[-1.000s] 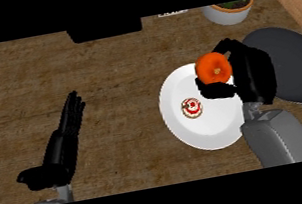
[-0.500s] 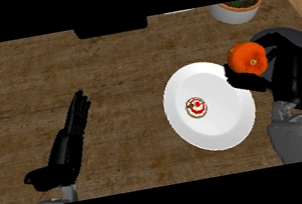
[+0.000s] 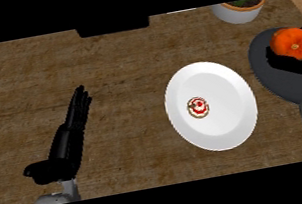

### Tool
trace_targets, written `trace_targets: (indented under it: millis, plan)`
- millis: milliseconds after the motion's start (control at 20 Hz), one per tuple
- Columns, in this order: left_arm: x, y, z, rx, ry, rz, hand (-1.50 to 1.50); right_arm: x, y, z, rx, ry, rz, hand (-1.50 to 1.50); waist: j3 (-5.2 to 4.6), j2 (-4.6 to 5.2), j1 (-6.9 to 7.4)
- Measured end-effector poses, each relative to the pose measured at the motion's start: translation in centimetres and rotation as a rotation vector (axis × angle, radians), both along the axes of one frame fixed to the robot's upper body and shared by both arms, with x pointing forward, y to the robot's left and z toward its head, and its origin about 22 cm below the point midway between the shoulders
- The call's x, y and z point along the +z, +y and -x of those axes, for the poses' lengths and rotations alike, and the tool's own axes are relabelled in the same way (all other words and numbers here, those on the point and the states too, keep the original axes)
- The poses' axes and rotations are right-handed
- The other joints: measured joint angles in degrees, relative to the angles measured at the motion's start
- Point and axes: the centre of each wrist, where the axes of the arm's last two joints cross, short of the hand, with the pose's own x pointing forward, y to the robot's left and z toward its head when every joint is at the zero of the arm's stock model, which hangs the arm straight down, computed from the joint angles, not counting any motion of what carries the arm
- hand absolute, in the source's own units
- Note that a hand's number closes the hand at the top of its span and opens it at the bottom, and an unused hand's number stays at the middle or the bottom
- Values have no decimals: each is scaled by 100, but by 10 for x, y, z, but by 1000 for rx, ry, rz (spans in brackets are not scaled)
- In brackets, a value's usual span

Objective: Pick the squash from the plate and place it in the pan

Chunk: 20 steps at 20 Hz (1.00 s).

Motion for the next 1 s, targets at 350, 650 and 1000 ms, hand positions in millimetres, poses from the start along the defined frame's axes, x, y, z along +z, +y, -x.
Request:
trace_targets:
  millis: [350,650,1000]
  plan:
    - [0,-5,7,-7,-8,-1,0,-18,-65,-22,-63,-91,-15,150,4,16,68]
    - [3,-11,2,-17,-15,3,0,-19,-108,-32,-65,-17,-87,-150,5,44,123]
    - [5,-9,-3,-41,-19,3,0,-34,-118,-37,60,292,-278,-150,18,96,255]
